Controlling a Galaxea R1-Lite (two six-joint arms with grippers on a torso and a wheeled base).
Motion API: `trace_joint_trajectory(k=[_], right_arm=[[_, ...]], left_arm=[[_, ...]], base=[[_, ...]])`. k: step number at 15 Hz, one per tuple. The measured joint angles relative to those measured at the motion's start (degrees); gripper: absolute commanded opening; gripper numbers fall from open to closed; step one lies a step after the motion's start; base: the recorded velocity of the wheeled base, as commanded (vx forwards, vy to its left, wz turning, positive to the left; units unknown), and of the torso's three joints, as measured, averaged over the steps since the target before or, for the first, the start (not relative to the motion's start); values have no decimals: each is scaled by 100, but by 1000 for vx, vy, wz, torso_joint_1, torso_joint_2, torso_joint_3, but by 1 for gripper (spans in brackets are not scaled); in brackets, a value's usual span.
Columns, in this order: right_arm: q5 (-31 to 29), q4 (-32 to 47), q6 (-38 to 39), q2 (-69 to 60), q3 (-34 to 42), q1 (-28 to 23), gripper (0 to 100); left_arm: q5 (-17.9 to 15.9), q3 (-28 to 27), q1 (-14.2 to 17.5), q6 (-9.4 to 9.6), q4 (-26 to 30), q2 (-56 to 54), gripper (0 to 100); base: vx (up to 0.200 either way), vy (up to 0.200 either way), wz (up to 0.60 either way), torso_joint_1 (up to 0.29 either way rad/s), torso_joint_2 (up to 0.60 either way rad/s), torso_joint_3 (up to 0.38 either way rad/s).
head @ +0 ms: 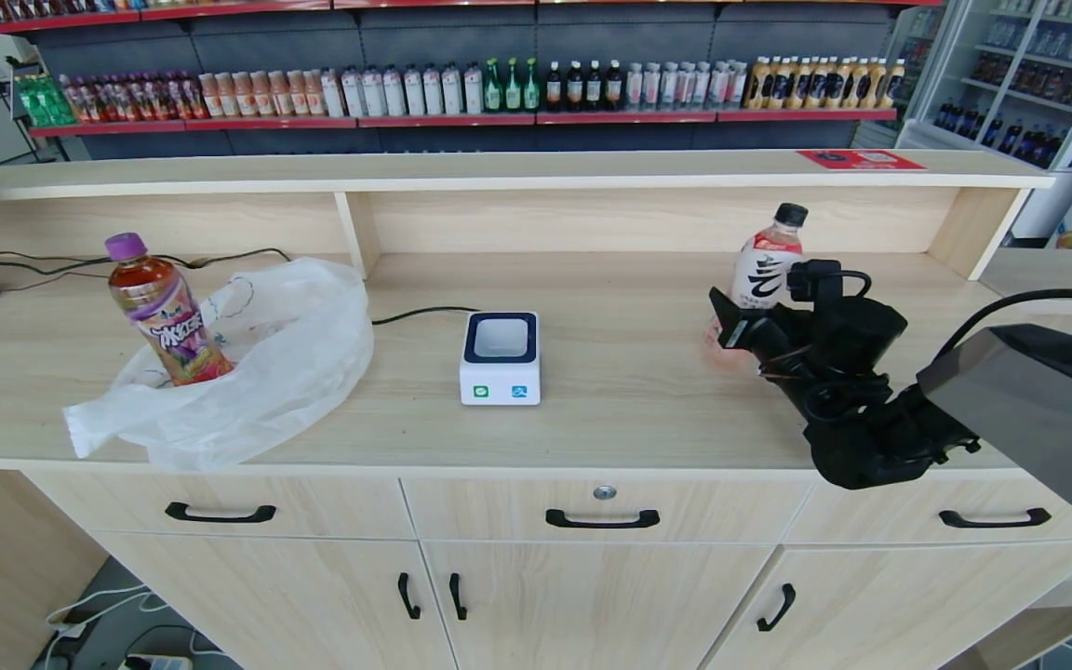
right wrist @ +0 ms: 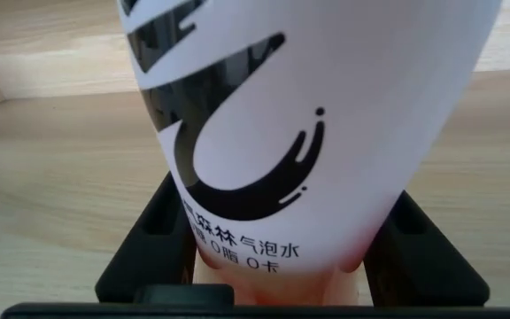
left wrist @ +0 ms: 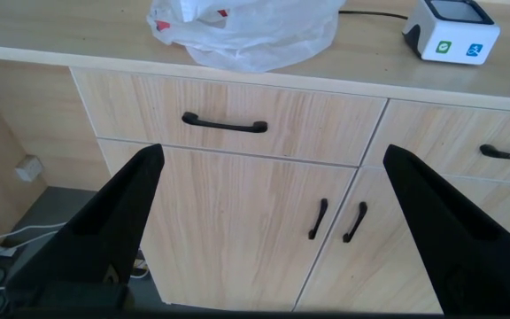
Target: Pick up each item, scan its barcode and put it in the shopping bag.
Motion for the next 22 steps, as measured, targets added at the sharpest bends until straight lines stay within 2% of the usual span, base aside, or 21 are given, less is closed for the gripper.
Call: trace_joint_trajectory(k=[4,14,20,22], right_arm=[[296,-222,-157,-44,2,-17,0],[413,-375,-176,-749,100,183,0],[596,-444,-149,-1615,761,736,0],[580,-583,-149,-1887,1215,869,0]], left_arm=[[-2,0,0,2,2,0,100],[0,0,0,5,10,0,100],[0,0,0,2,12,0,100],[0,0,0,0,10,0,100]], base=[[0,0,0,0,0,0],[0,0,0,0,0,0],[0,0,0,0,0,0],[0,0,0,0,0,0]])
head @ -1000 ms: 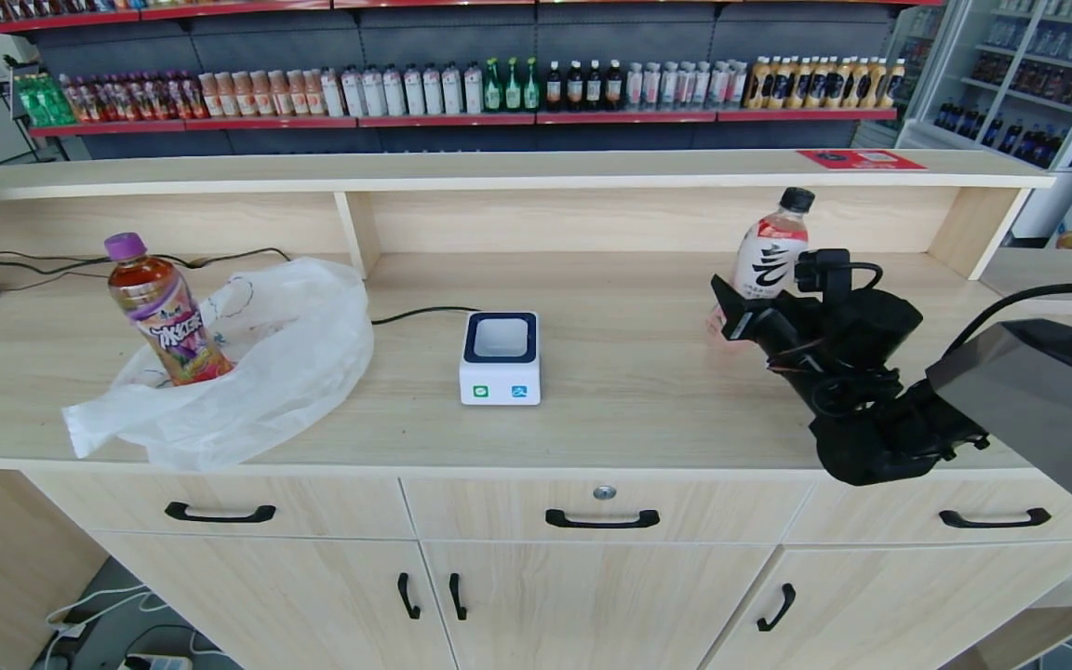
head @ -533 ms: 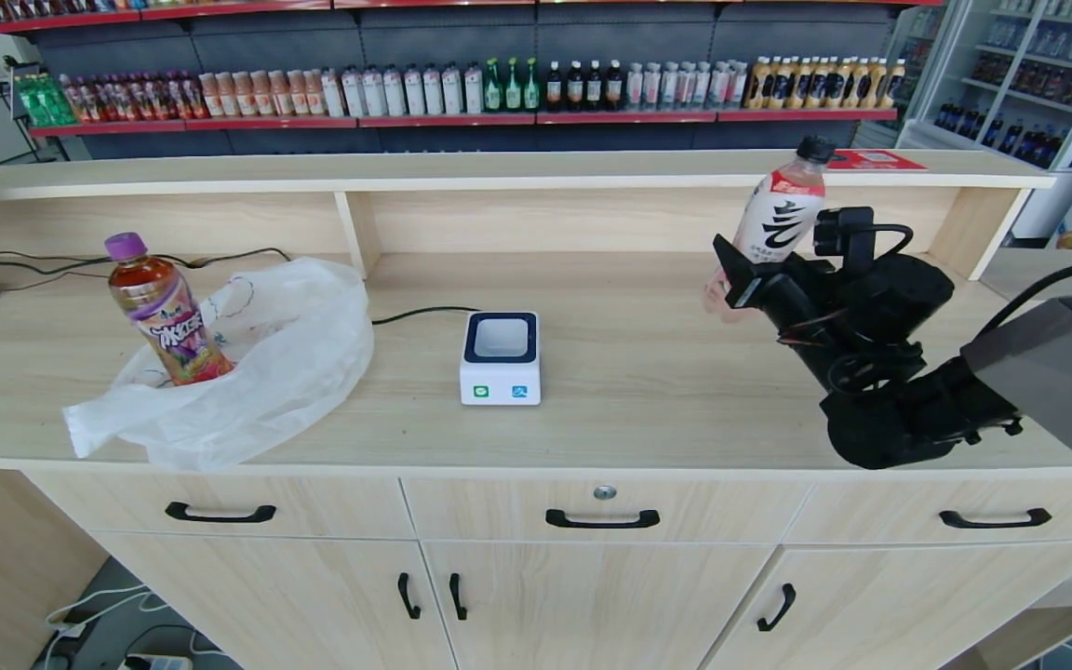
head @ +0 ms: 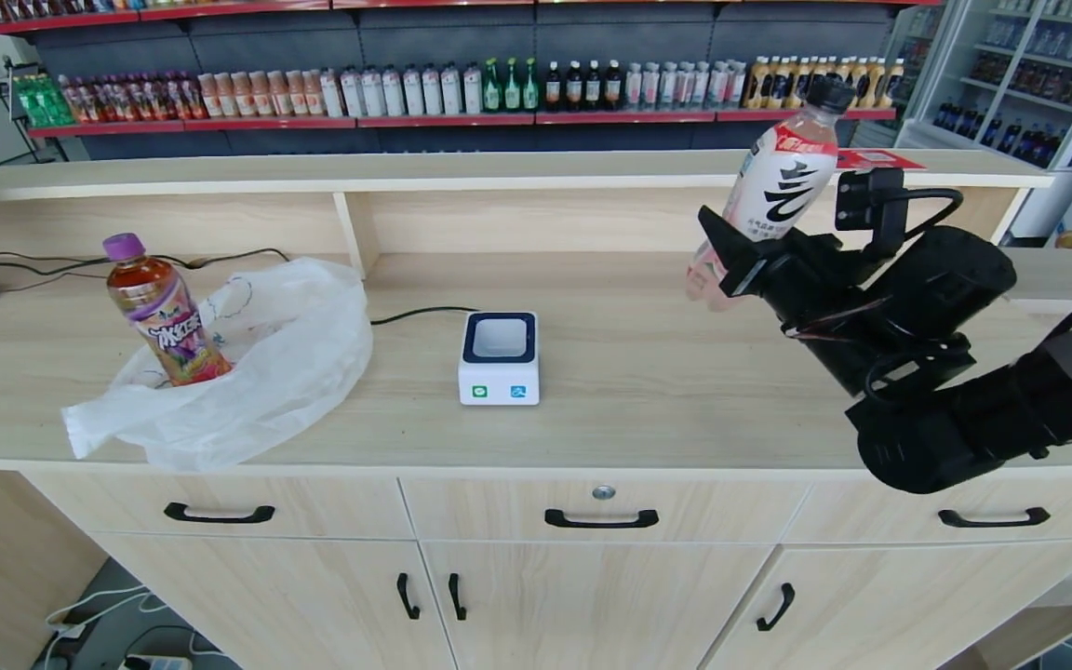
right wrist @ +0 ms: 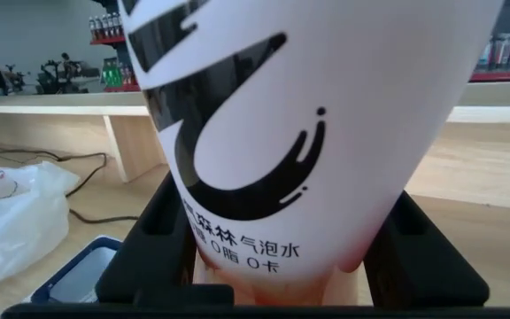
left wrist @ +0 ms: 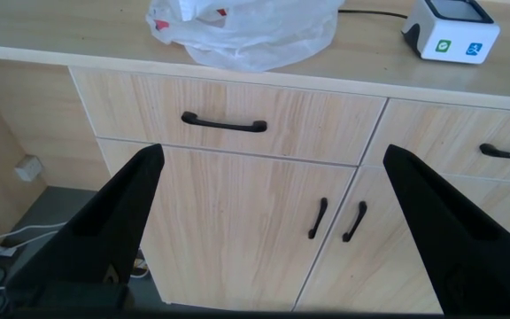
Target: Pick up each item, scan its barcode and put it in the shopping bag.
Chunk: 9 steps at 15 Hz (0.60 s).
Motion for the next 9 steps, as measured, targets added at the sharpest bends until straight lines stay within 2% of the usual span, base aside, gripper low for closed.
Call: trace_joint_trajectory(k=[4,9], right_arm=[[-44,-575,-38,-544,1259,477,0],[-61,-644,-106,-1363,2832,1087,0]], left_arm=[[0,0,0,5,0,0,100],[0,0,0,5,0,0,100]], base=[[0,0,0,0,0,0],[0,0,0,0,0,0]])
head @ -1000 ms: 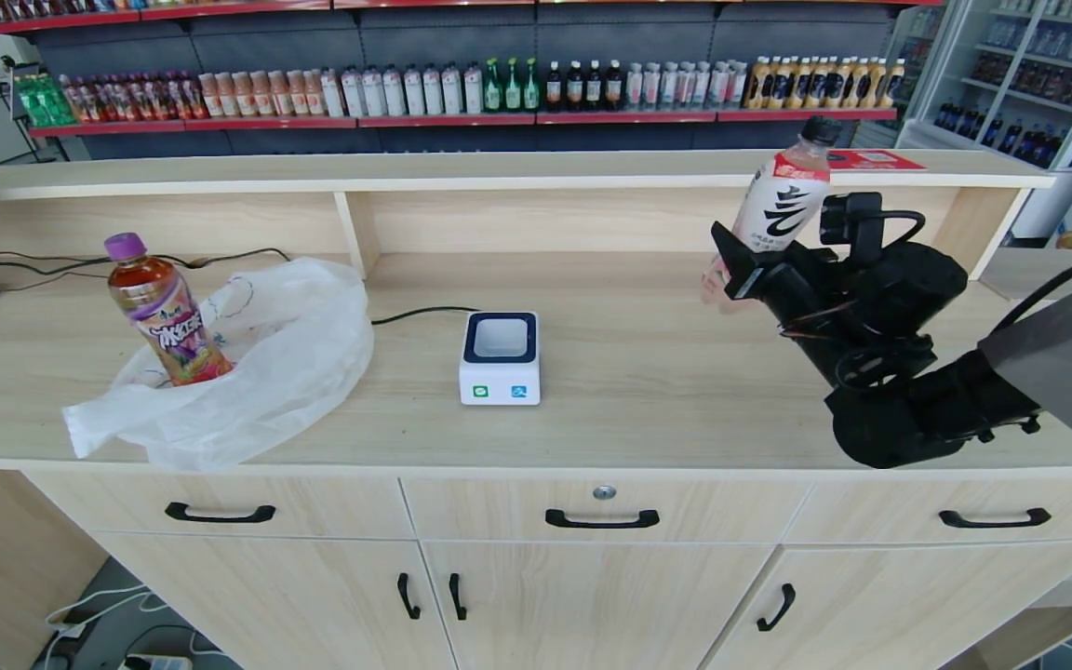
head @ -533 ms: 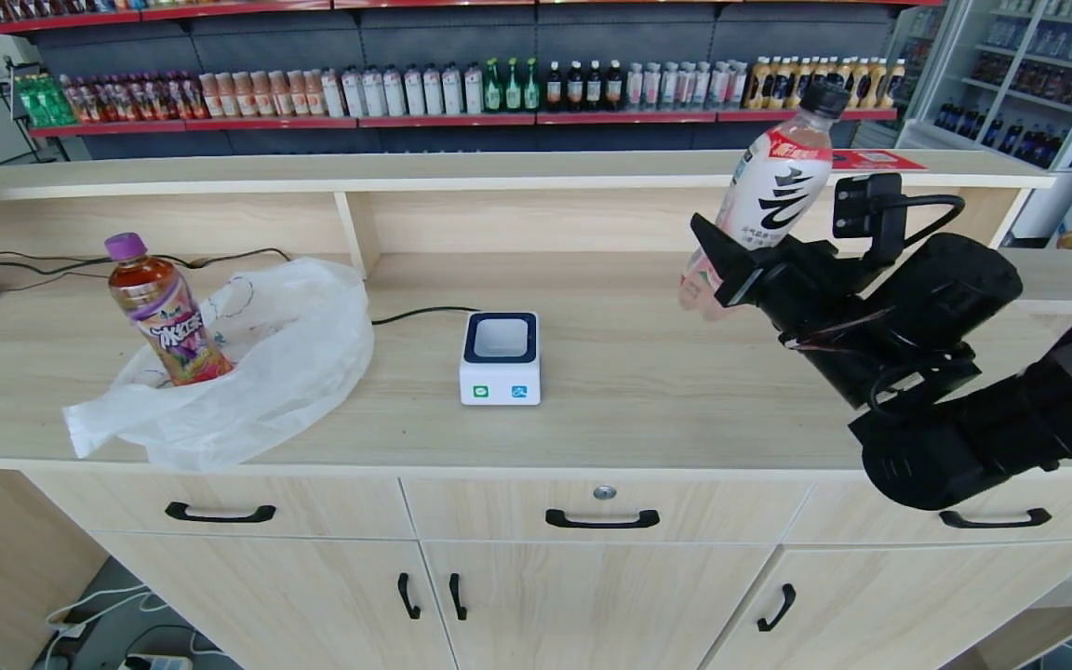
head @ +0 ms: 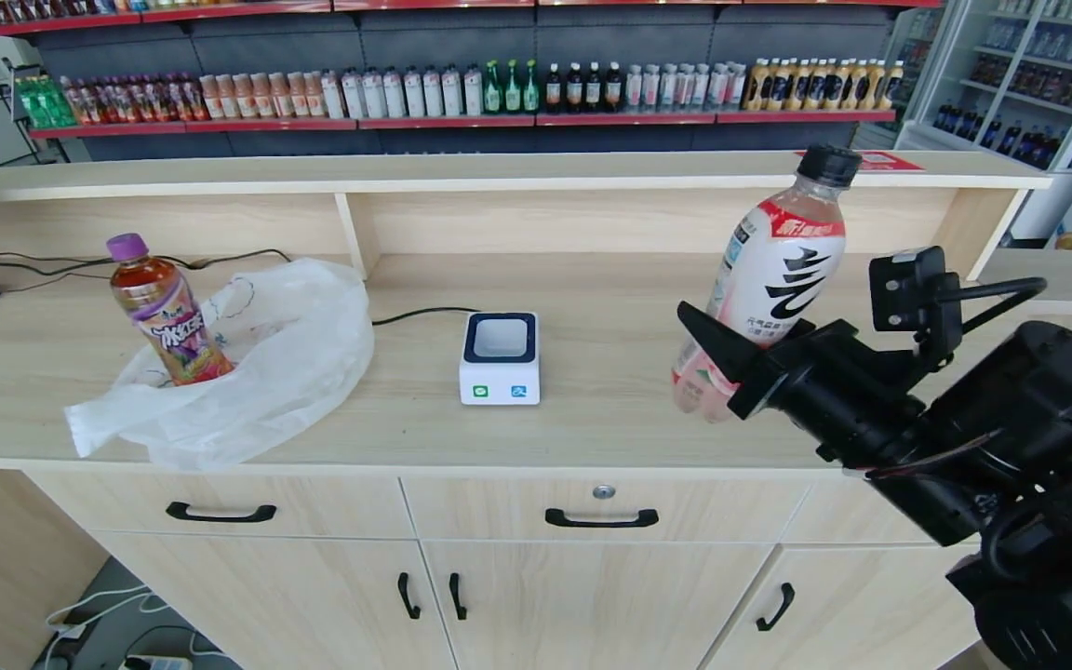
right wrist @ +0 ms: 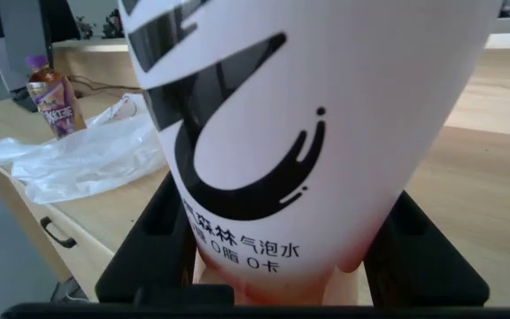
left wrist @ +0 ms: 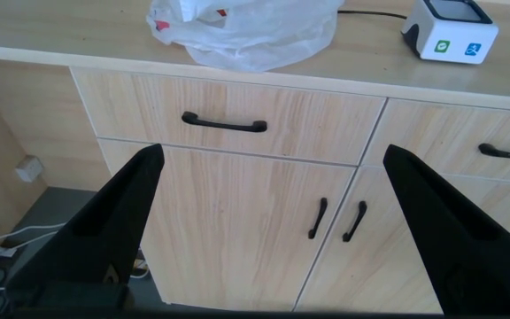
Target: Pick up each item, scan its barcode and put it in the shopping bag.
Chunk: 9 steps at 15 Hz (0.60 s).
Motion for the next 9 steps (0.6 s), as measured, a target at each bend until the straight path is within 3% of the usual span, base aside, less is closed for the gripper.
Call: trace_joint_trajectory(k=[9], right_arm=[[11,2,194,-752,1118,1307,0]], left_arm=[[0,0,0,-2,0,0,100]], base=[[0,0,0,0,0,0]])
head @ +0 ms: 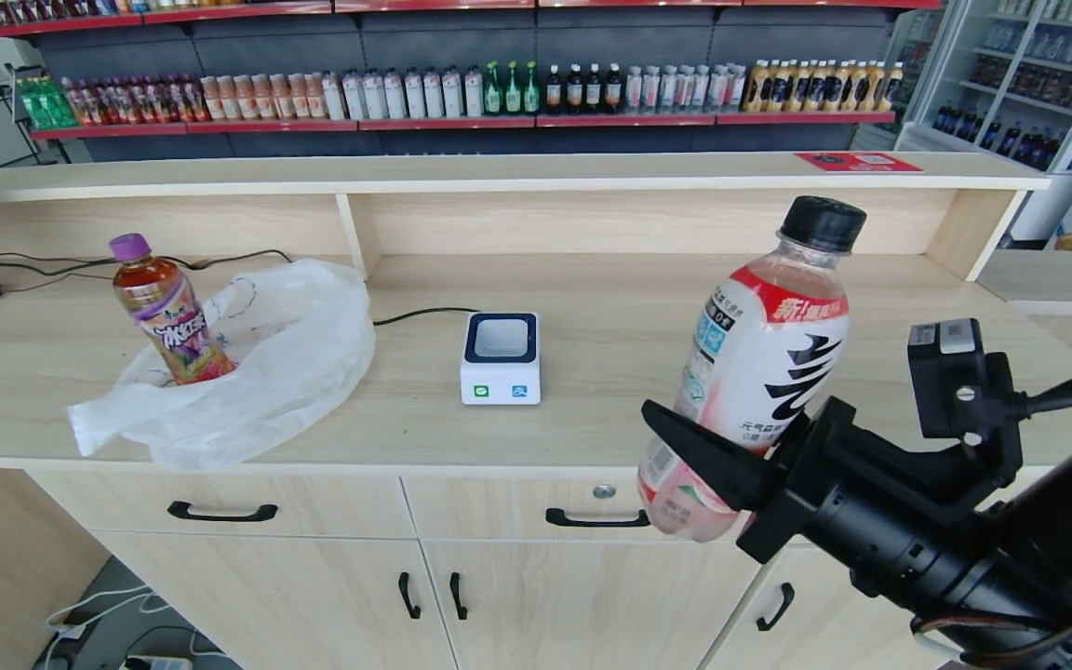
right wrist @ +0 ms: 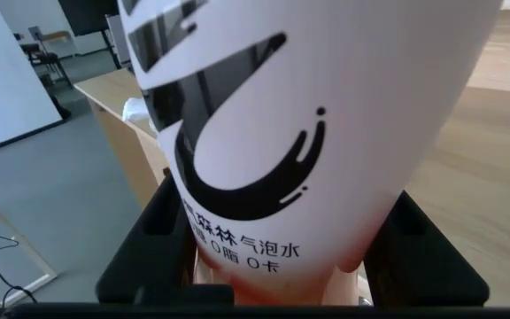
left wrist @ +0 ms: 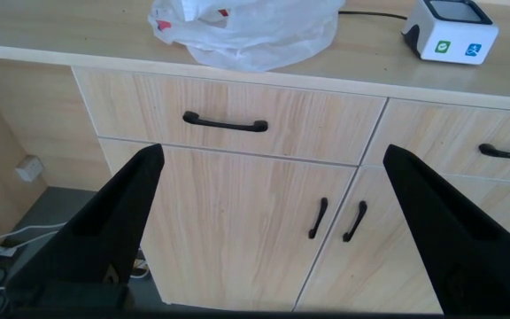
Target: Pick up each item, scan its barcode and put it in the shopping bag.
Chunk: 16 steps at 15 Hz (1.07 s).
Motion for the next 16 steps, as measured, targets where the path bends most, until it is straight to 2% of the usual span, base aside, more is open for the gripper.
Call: trace_joint_trajectory(k=[3,7,11,13,16], right_arm=[[1,0,11,-2,4,74,0],[6,4,66,-27,-33,488,0],[83,-2,499,-41,-283,1025,0],[329,0,819,-41,-468,1235,0],[584,-2,1276,-30,-711,1337,0]], left_arm=[[0,0,0,0,2,0,100],[0,0,0,0,0,0,100],[0,0,0,4,0,0,100],[0,0,0,4,0,0,100],[0,0,0,0,0,0,100]], base=[[0,0,0,0,0,0],[0,0,0,0,0,0],[0,0,0,0,0,0],[0,0,0,0,0,0],[0,0,0,0,0,0]])
